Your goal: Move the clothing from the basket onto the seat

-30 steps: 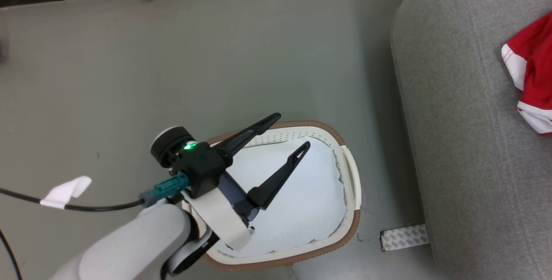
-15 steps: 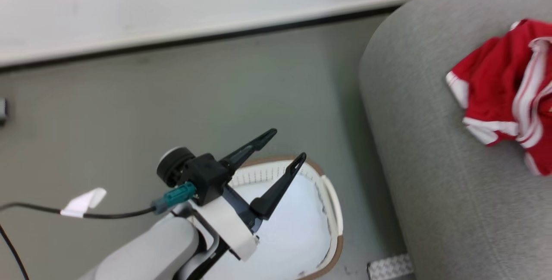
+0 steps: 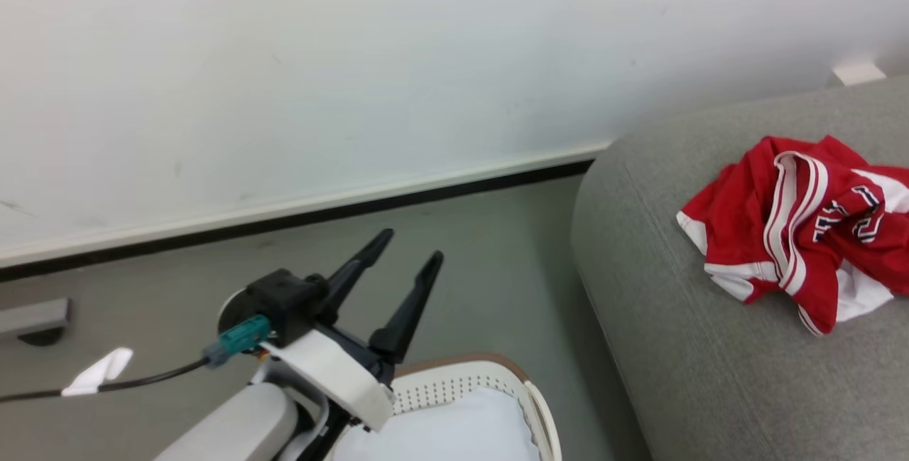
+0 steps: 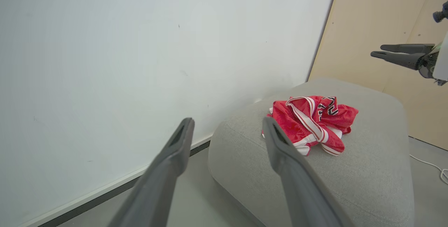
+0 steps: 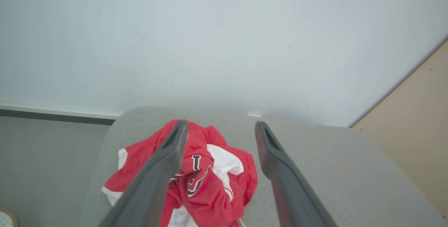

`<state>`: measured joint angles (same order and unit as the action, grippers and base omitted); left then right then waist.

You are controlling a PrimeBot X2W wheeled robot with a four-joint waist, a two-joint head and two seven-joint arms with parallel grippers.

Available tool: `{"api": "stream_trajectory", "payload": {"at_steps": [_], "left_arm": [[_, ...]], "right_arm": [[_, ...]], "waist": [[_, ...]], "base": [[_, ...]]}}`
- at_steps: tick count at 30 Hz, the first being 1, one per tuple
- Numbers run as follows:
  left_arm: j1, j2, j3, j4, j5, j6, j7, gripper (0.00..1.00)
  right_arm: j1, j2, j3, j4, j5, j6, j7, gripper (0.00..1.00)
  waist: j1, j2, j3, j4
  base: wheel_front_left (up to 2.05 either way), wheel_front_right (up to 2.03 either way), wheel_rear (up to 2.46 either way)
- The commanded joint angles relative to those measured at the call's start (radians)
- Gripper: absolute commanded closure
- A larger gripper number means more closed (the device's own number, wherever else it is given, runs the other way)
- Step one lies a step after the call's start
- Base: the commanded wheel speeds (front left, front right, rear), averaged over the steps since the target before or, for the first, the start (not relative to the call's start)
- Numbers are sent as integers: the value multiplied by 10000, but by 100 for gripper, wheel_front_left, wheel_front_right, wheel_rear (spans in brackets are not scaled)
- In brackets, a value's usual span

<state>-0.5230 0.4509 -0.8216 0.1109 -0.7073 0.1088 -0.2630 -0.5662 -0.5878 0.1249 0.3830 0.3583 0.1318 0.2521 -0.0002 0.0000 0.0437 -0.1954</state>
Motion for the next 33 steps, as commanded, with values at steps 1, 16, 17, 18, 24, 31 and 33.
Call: {"api": "stream_trajectory", "payload": {"at_steps": [1, 16, 17, 18, 24, 31, 33], "left_arm": [[195, 39, 167, -2, 60, 63, -15, 0], [3538, 16, 4444, -575, 996, 877, -12, 0], [3786, -76, 4684, -592, 1114, 821, -12, 0], [4008, -172, 4934, -596, 1201, 759, -12, 0], [4955, -887, 6088, -346, 1829, 163, -13, 0], [5704, -1759, 7071, -99, 2695, -507, -13, 0], [5904, -1998, 7291, -31, 2979, -773, -13, 0]], "right_arm": [[178, 38, -38, -151, 51, -23, -135, 0], [2924, 2756, -1187, -3250, -681, -23, -2463, 0], [3186, 2972, -1221, -3371, -811, -23, -2635, 0], [3417, 3150, -1197, -3468, -926, -23, -2799, 0], [4737, 4216, -858, -3566, -1261, -23, -3980, 0], [5606, 4815, -512, -2771, -1404, -23, -4937, 0], [5699, 4937, -363, -2530, -1114, -23, -5054, 0]], "waist": [[2, 0, -400, 340], [2, 0, -881, 1312], [2, 0, -887, 1351], [2, 0, -890, 1376], [2, 0, -937, 1489], [2, 0, -1060, 1467], [2, 0, -1077, 1392]], "base": [[0, 0, 0], [0, 0, 0], [0, 0, 0], [0, 0, 0], [0, 0, 0], [0, 0, 0], [0, 0, 0]]}}
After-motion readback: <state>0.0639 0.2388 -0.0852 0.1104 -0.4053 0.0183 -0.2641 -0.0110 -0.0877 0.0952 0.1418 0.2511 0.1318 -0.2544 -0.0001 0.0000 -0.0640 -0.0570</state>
